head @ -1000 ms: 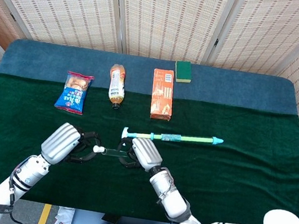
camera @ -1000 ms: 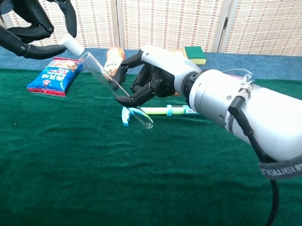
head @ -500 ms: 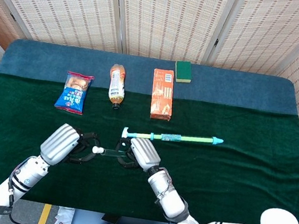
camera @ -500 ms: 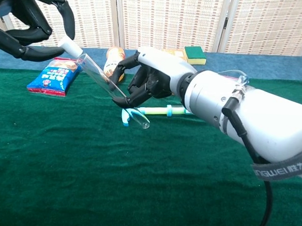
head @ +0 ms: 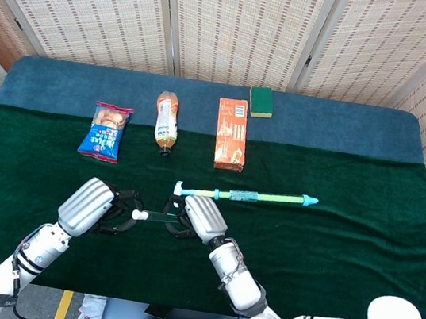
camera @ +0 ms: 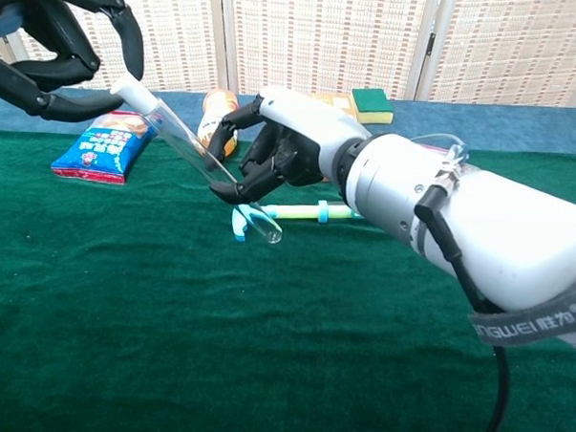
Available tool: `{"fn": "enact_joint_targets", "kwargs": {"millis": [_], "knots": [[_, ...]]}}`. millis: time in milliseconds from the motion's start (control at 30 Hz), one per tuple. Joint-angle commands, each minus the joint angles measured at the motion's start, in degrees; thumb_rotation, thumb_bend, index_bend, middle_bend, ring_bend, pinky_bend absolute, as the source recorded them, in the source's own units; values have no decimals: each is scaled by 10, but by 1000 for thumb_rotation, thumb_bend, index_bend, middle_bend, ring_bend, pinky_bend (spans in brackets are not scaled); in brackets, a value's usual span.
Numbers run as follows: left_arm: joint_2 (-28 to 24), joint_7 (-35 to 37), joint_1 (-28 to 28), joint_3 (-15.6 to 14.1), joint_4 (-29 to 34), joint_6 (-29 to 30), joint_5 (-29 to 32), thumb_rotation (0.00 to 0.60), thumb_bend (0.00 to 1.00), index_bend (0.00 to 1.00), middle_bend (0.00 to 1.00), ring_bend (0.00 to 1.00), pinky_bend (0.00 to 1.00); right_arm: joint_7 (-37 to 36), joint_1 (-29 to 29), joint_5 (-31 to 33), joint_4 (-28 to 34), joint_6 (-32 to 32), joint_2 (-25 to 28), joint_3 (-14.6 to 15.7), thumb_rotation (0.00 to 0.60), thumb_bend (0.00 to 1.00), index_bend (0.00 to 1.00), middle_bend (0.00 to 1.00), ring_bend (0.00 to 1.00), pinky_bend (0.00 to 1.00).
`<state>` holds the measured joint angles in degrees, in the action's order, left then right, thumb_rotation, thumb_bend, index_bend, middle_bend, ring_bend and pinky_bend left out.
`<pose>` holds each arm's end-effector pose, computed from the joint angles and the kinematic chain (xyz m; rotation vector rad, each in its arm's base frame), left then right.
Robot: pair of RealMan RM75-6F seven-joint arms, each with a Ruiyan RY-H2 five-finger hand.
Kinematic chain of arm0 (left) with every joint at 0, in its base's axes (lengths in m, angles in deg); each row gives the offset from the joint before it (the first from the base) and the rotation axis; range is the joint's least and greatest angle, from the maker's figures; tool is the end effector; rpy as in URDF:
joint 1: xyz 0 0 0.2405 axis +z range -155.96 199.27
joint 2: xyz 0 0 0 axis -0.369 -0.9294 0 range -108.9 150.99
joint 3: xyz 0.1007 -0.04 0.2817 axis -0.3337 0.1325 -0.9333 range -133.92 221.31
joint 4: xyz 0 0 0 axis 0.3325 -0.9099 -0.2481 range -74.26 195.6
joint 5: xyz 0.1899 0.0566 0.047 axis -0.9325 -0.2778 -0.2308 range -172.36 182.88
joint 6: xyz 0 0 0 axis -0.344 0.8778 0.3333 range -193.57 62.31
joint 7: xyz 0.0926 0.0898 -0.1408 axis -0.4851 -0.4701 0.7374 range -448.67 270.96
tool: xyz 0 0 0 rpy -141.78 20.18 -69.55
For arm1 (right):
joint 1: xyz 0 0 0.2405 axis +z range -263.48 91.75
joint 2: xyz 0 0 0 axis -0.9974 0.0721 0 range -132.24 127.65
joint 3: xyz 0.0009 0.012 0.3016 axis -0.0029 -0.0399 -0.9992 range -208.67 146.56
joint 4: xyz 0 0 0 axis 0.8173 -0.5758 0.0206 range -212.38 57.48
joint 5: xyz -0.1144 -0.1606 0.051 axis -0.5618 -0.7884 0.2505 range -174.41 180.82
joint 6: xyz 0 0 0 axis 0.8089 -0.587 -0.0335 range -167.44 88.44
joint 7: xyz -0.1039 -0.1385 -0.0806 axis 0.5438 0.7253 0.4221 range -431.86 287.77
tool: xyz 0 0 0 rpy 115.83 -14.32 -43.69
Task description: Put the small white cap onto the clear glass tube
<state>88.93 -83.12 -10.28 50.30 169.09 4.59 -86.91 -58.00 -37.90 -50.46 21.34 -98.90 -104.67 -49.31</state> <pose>-0.1294 0.3250 0.1066 -1.8626 -0.9985 -1.4823 -0.0276 -0.3646 -0.0841 1.7715 -1.5171 1.3676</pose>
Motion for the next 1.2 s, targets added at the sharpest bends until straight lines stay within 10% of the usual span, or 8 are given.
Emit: {"fn": "enact_joint_targets", "kwargs": {"millis": [33,800,1033,1200], "knots": [[1,1,0,-1,0,-1,0,600,518,544,996,911,797,-1,0,-1,-1,-1,-1,-1,600,550,966,1000,1000,1000],[10,9,-3,-5,-11,-5,4,600,517,526,996,910,797,0,6,2,-2,-5,-15,-3,600,550,973,1000,1000,1000],[-2,8,-5,-11,-4,-20,13,600,417,53,992,879,796,10,5,2,-4,-11,-13,3,600,550,973,1000,1000,1000],[-21,22,-2,-16,-4,-25,15,600,333,0,891,789,796,37,-4,3,12,-19,16,17,600,550,973,1000,1000,1000]]}}
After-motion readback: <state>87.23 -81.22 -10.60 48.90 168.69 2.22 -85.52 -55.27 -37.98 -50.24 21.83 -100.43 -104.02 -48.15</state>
